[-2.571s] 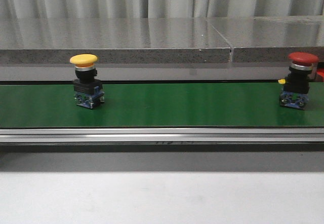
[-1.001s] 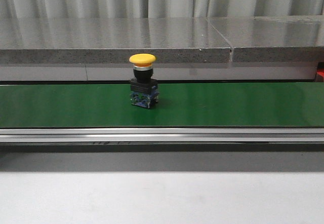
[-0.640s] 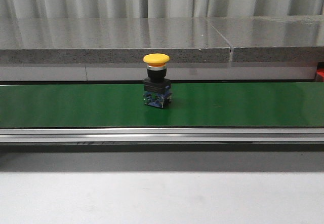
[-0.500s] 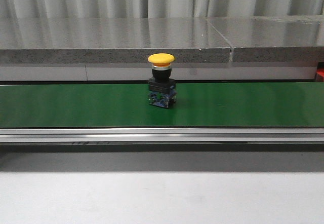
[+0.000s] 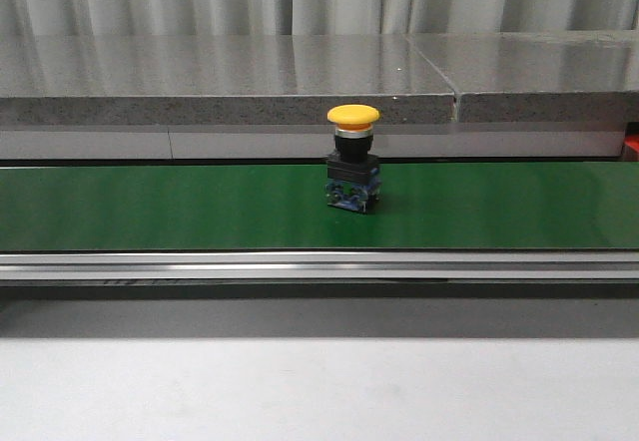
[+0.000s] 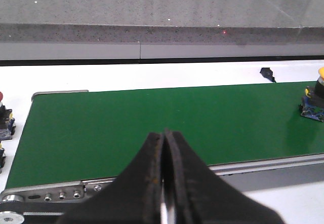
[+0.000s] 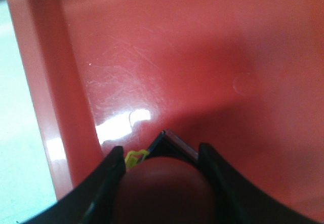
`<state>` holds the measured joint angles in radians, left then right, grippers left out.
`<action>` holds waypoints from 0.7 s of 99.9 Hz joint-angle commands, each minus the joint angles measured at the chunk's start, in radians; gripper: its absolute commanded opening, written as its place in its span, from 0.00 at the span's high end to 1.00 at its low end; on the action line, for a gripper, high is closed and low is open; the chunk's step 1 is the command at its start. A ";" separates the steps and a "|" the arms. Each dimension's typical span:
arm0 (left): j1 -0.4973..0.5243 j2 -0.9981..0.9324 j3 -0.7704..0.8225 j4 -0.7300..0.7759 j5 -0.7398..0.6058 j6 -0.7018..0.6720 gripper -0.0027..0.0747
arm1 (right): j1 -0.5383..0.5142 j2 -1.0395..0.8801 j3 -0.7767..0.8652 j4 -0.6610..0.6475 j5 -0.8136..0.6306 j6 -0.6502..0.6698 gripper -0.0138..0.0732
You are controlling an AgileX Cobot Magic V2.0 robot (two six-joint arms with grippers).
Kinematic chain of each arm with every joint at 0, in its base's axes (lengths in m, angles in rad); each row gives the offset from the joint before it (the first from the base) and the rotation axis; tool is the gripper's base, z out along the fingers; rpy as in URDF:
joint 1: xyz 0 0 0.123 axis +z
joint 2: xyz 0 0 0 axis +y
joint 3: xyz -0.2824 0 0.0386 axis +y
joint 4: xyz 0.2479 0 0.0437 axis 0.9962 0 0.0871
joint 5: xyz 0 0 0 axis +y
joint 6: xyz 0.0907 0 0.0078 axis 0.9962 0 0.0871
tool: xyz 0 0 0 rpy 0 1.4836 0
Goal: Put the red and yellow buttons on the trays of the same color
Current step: 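Carry the red button into the red tray and release it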
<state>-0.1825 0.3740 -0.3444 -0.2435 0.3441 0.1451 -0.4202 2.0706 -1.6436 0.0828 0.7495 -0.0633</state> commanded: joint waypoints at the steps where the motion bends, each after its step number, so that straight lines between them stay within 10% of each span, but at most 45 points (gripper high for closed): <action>1: -0.009 0.005 -0.025 -0.009 -0.077 0.000 0.99 | -0.005 -0.052 -0.037 0.002 -0.042 -0.010 0.81; 70: -0.009 0.005 -0.025 -0.009 -0.077 0.000 0.99 | -0.005 -0.057 -0.038 -0.014 -0.057 -0.017 0.08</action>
<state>-0.1825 0.3740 -0.3444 -0.2435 0.3441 0.1451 -0.4202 2.0800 -1.6480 0.0828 0.7397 -0.0692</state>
